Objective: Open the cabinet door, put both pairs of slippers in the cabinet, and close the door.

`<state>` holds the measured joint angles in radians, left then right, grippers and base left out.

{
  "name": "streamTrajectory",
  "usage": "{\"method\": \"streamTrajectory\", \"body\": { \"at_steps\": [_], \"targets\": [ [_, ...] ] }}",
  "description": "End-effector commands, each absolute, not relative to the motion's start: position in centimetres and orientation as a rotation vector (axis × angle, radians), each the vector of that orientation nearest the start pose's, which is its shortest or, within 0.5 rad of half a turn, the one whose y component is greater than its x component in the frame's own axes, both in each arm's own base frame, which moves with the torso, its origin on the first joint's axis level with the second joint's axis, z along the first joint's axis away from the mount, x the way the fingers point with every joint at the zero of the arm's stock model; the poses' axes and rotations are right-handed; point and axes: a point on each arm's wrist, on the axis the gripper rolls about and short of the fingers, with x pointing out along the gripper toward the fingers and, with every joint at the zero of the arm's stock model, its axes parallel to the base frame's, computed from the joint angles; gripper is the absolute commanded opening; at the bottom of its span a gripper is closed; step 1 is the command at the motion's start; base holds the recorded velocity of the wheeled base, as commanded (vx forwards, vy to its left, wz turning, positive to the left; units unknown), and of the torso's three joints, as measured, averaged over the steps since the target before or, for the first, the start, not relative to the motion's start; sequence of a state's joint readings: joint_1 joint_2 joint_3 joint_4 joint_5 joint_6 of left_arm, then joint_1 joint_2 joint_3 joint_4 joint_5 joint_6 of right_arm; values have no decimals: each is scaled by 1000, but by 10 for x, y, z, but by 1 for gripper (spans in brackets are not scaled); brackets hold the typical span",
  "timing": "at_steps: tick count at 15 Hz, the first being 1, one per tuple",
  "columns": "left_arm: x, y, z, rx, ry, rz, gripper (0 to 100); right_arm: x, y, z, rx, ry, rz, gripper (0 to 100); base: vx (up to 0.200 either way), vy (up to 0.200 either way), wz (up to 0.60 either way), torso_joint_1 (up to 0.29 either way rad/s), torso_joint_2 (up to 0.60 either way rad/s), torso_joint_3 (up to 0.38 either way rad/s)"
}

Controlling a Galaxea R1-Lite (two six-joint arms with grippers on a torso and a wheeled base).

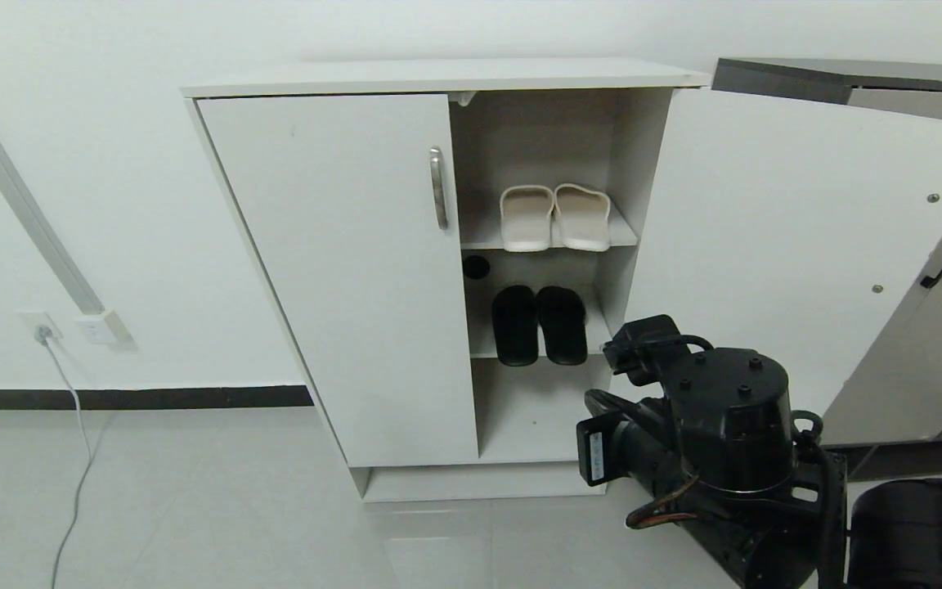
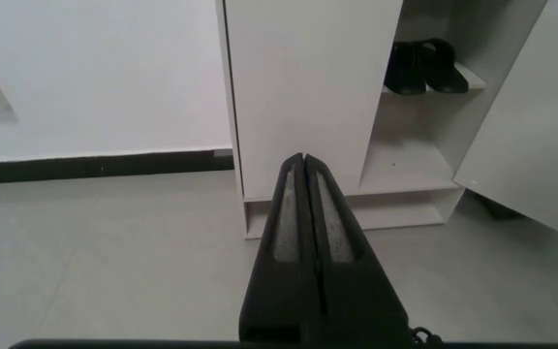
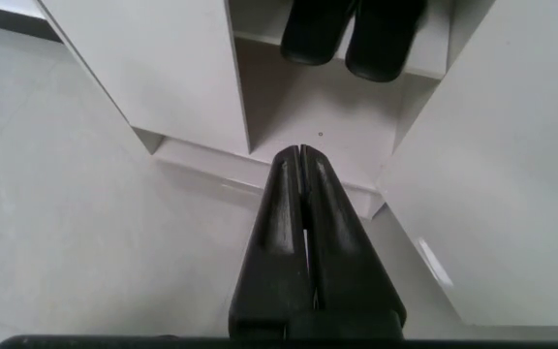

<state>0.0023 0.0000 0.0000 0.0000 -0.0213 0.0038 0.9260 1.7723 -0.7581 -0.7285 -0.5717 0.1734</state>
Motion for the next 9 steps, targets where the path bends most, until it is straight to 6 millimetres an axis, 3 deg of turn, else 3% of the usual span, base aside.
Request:
{"method": "streamTrajectory", "body": {
  "at_steps": [1,2,5,9],
  "targets": [
    [-23,-1,75,3,0,-18,0,197,241,158,-35,239,331,0,0,0,0,0,0,0],
    [-23,-1,75,5,0,-18,0,197,241,158,-40,236,331,0,0,0,0,0,0,0],
    [-23,-1,75,5,0,-18,0,197,241,158,-40,236,331,0,0,0,0,1,-185,-292],
    [-23,-1,75,3,0,-18,0,197,241,158,-39,235,331,0,0,0,0,29,-489,-371]
  ]
}}
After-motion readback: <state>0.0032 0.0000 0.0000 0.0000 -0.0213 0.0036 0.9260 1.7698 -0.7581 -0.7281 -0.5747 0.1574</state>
